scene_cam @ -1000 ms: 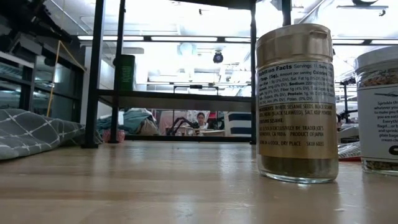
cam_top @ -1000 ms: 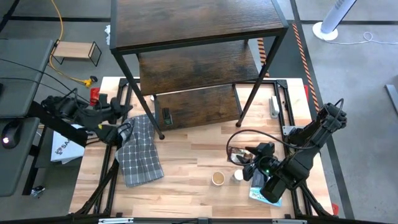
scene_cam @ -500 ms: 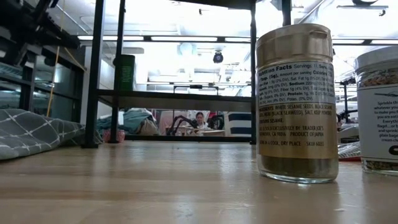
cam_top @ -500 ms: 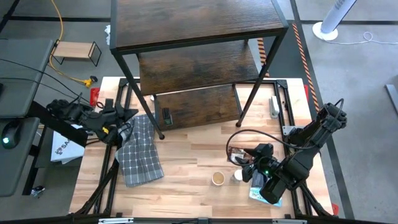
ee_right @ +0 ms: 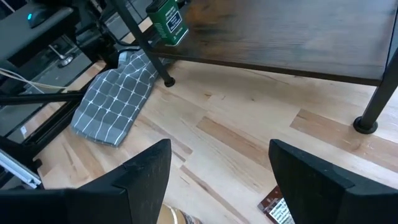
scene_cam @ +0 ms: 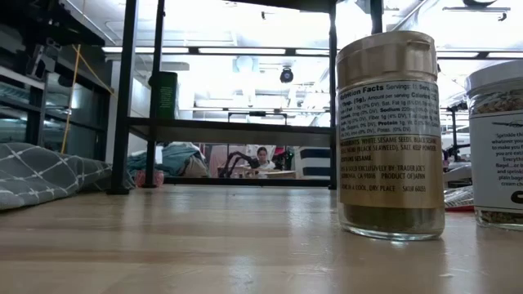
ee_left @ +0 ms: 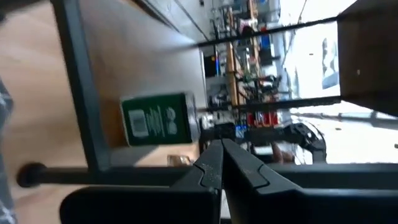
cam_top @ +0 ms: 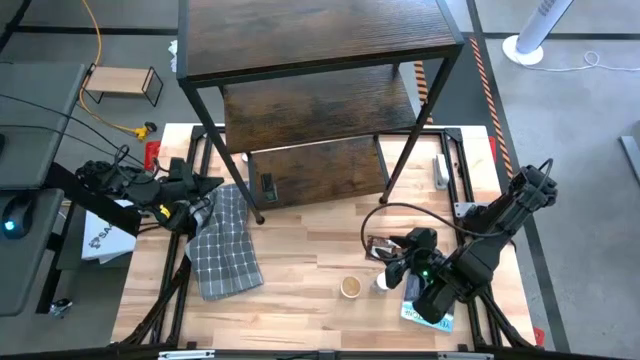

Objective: Shelf spices
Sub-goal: Adjust the green seasoning can on the shelf

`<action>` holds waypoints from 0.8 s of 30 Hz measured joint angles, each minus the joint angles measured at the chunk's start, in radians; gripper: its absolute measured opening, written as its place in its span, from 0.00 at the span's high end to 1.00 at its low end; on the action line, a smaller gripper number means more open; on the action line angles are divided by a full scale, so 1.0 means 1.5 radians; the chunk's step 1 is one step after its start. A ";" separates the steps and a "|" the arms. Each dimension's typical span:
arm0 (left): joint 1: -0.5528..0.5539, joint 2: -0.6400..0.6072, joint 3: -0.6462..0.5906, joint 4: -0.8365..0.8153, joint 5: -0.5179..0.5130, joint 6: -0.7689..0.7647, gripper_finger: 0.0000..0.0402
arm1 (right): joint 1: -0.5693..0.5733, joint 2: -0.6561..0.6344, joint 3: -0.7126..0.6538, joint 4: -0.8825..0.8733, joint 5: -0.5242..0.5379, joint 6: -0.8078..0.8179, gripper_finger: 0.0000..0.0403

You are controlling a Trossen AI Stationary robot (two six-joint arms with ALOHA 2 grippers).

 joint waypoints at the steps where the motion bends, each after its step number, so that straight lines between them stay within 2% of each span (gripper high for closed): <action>1: 0.000 0.004 -0.004 0.012 0.011 0.000 1.00 | -0.002 0.000 0.000 0.001 0.000 -0.004 0.34; 7: 0.033 0.024 -0.044 0.132 0.043 0.065 1.00 | -0.016 0.000 0.000 0.016 -0.018 -0.035 0.34; 12: 0.113 0.024 -0.052 0.152 0.096 0.078 1.00 | -0.017 0.000 0.000 0.024 -0.027 -0.042 0.34; 17: 0.223 0.046 -0.051 0.207 0.202 0.132 1.00 | -0.017 0.000 0.000 0.024 -0.027 -0.042 0.34; 24: 0.417 0.092 -0.052 0.190 0.376 0.164 1.00 | -0.016 0.000 0.000 0.026 -0.027 -0.041 0.34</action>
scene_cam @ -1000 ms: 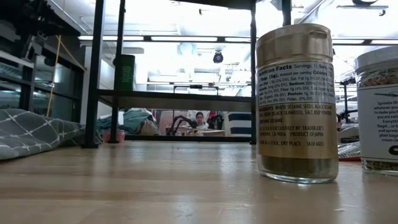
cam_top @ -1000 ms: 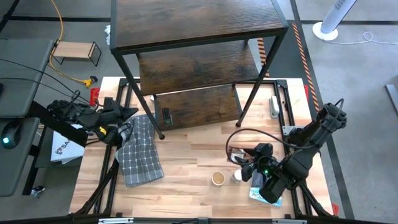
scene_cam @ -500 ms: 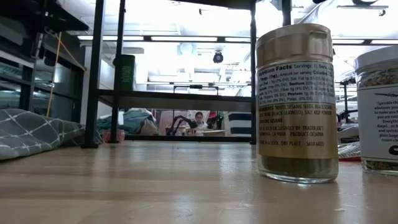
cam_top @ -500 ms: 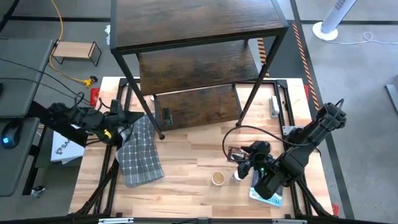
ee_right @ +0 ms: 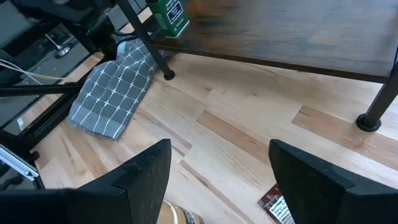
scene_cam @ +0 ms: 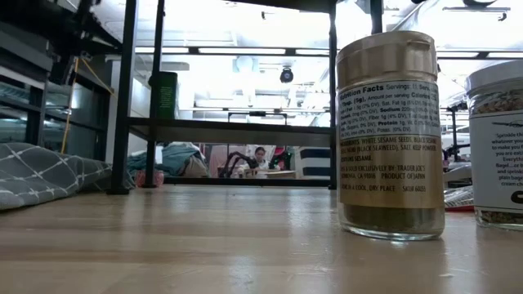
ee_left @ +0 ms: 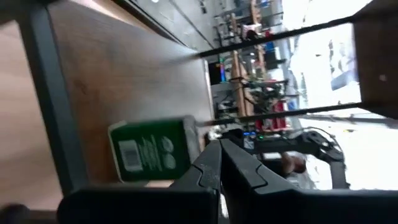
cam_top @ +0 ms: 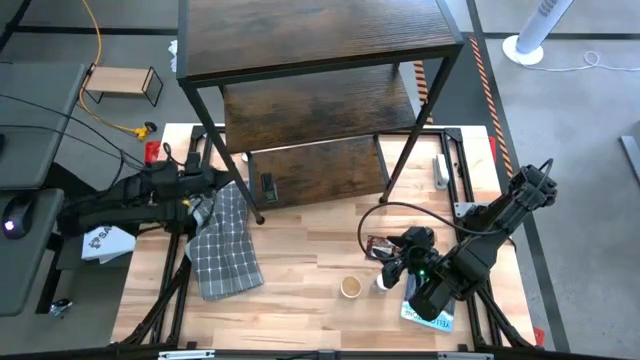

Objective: Shelf spices
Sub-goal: Adjust the green seasoning can on the shelf

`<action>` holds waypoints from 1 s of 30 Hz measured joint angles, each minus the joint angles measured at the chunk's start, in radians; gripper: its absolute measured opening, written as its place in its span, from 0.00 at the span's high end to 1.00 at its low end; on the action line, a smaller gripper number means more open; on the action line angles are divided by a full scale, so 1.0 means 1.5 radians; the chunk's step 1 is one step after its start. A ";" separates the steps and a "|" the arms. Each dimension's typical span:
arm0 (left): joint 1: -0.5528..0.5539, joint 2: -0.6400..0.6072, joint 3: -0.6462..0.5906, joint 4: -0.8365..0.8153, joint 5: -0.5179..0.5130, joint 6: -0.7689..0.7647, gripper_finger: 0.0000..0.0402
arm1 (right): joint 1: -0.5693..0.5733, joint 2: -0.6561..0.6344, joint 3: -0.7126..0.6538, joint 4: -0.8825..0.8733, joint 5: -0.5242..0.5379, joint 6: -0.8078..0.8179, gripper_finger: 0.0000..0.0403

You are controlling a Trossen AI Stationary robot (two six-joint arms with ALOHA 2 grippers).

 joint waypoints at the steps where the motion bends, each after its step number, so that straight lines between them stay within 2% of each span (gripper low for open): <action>1: 0.031 0.007 0.000 -0.001 0.026 0.009 1.00 | 0.000 0.000 0.000 0.002 0.000 0.000 0.34; 4: 0.133 0.039 0.000 0.002 0.112 0.037 1.00 | 0.000 0.000 0.000 0.002 0.000 0.000 0.34; 6: 0.202 0.078 0.000 0.009 0.201 0.060 1.00 | 0.000 0.000 0.000 0.003 0.000 -0.001 0.34; 10: 0.331 0.183 -0.001 0.109 0.356 0.104 1.00 | 0.000 0.000 0.000 0.003 0.000 -0.001 0.34; 13: 0.398 0.253 -0.001 0.176 0.454 0.114 1.00 | 0.000 0.000 0.000 0.004 0.000 -0.001 0.34; 15: 0.420 0.282 -0.001 0.180 0.512 0.122 1.00 | 0.001 0.000 0.000 0.003 0.000 -0.001 0.34; 24: 0.449 0.318 -0.001 0.150 0.639 0.170 1.00 | 0.000 0.000 0.000 0.003 0.000 -0.022 0.34; 30: 0.448 0.340 -0.001 0.083 0.651 0.214 1.00 | -0.003 0.000 0.000 0.003 0.000 -0.023 0.34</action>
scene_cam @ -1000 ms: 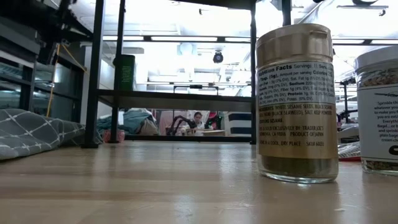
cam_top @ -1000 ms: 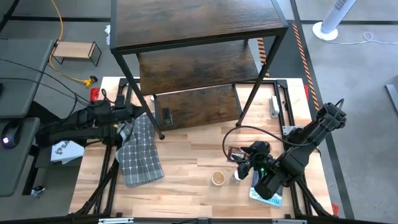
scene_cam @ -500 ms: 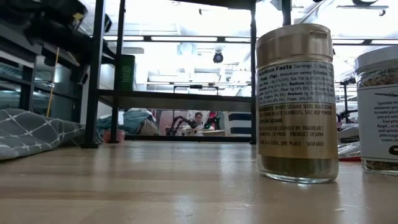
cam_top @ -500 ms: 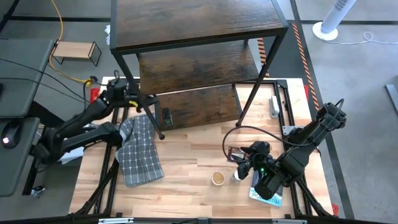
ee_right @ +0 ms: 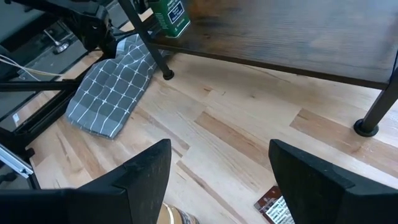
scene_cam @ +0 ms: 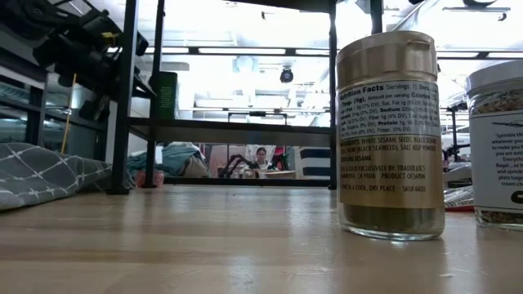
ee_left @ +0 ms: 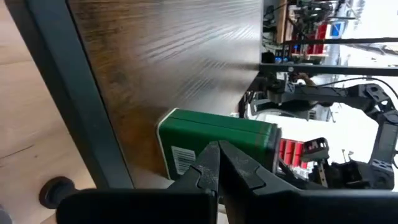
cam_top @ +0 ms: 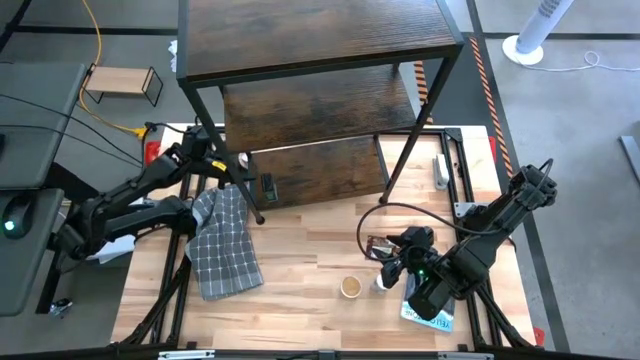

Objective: Shelf spices
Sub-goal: Adjust the green seasoning can on the shelf

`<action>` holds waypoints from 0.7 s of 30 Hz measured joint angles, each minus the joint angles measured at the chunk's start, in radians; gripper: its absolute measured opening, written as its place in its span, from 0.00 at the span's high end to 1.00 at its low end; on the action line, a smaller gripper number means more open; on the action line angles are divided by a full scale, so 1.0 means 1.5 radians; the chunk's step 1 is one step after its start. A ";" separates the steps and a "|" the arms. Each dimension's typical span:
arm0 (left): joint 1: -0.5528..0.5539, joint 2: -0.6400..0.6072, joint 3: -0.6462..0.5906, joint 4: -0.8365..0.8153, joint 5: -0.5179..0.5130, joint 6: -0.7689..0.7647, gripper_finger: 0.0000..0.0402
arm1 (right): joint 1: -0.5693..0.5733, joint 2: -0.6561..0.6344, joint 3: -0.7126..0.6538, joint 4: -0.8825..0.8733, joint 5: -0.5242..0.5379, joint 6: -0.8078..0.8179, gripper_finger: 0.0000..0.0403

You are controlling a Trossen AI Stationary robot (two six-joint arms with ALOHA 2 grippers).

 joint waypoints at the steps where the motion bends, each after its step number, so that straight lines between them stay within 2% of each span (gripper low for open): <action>1: 0.000 0.002 0.000 0.002 0.000 0.000 1.00 | 0.000 0.000 0.000 0.000 0.000 0.000 0.34; 9: -0.024 0.046 0.000 0.029 0.042 -0.002 1.00 | -0.001 0.000 0.000 0.000 0.001 0.000 0.34; 21: -0.105 0.089 0.000 0.104 0.044 -0.036 1.00 | -0.002 0.000 0.000 0.000 0.007 0.000 0.34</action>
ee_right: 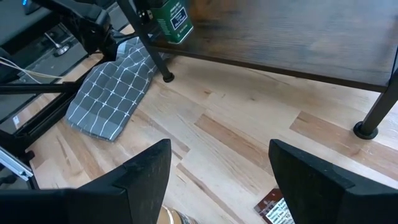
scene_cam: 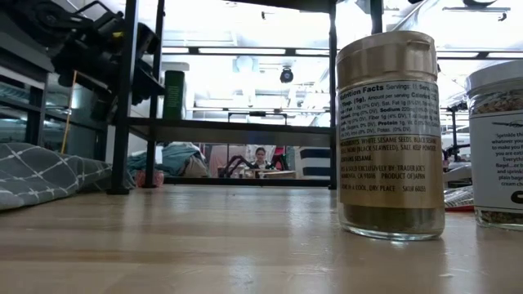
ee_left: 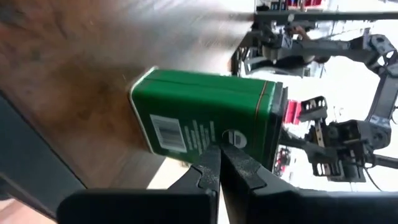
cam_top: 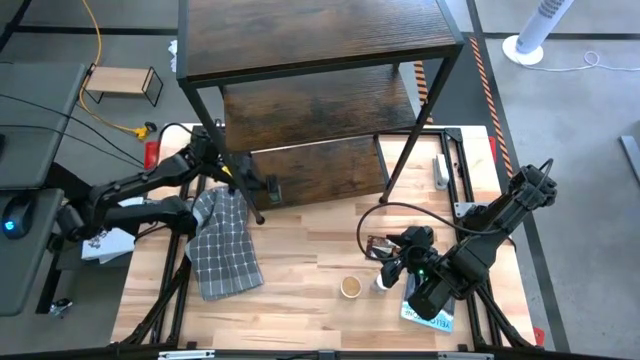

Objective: Shelf spices
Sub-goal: Adjust the green seasoning can on the shelf

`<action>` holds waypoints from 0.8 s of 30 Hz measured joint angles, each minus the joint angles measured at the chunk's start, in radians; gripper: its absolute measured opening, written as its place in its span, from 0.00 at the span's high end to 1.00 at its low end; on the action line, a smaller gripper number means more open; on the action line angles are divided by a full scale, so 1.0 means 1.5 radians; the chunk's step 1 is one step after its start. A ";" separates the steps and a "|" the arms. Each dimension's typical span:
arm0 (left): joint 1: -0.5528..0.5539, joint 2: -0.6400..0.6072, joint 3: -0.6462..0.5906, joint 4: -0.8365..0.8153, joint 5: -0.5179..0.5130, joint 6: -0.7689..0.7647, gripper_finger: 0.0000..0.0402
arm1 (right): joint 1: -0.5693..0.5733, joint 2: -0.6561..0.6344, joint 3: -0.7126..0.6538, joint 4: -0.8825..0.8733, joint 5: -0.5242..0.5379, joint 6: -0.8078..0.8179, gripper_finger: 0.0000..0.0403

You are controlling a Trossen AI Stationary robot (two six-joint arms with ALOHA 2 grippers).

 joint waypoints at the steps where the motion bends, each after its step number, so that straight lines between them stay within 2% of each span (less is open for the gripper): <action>1: -0.006 0.004 0.000 0.002 0.003 0.000 1.00 | 0.000 0.000 0.000 0.000 0.000 0.000 0.34; 6: -0.031 0.024 0.000 0.023 0.012 -0.016 1.00 | 0.000 0.000 0.000 0.000 0.000 0.000 0.34; 14: -0.043 0.059 0.000 0.138 -0.012 -0.060 1.00 | 0.000 0.000 0.000 0.001 0.004 0.000 0.34; 24: -0.043 0.080 0.000 0.142 -0.017 -0.057 1.00 | 0.000 0.000 0.000 0.006 0.004 0.000 0.34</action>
